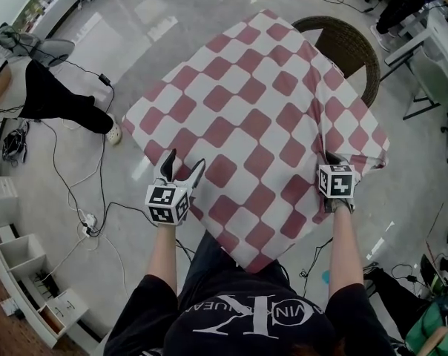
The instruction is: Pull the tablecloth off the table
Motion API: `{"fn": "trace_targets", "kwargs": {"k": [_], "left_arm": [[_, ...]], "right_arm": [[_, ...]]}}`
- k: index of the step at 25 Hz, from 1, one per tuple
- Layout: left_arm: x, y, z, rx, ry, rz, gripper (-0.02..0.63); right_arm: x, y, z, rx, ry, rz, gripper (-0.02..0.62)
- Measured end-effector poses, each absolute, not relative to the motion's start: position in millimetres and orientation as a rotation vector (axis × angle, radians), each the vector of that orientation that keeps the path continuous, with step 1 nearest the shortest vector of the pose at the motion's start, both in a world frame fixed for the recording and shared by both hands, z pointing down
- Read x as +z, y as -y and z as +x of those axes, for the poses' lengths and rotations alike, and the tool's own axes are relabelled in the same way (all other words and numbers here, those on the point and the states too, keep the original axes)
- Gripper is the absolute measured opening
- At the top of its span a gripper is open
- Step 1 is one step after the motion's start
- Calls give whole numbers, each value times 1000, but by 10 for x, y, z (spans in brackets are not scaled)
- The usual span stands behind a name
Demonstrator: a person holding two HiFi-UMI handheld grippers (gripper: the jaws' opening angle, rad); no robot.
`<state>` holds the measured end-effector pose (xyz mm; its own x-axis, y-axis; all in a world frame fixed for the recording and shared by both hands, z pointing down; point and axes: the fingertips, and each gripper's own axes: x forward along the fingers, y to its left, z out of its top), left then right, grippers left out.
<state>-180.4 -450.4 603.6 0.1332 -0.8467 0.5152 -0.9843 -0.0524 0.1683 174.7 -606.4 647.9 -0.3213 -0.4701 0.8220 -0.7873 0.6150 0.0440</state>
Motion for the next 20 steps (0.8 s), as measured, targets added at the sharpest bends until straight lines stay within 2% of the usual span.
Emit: {"fn": "trace_targets", "kwargs": {"k": [3,13,20], "left_arm": [[6104,4637,-1911,461,1732,1946,360],[6327,4998,-2355,626,1604,1827,394],[6540,4950,-2268,623,1460,1738,400]], "right_arm": [[6494,6019,1696,422,1956,971,26],[6482,6015,1687,414,1956,988,25],[6465,5992,1665,402,1957,989,25]]}}
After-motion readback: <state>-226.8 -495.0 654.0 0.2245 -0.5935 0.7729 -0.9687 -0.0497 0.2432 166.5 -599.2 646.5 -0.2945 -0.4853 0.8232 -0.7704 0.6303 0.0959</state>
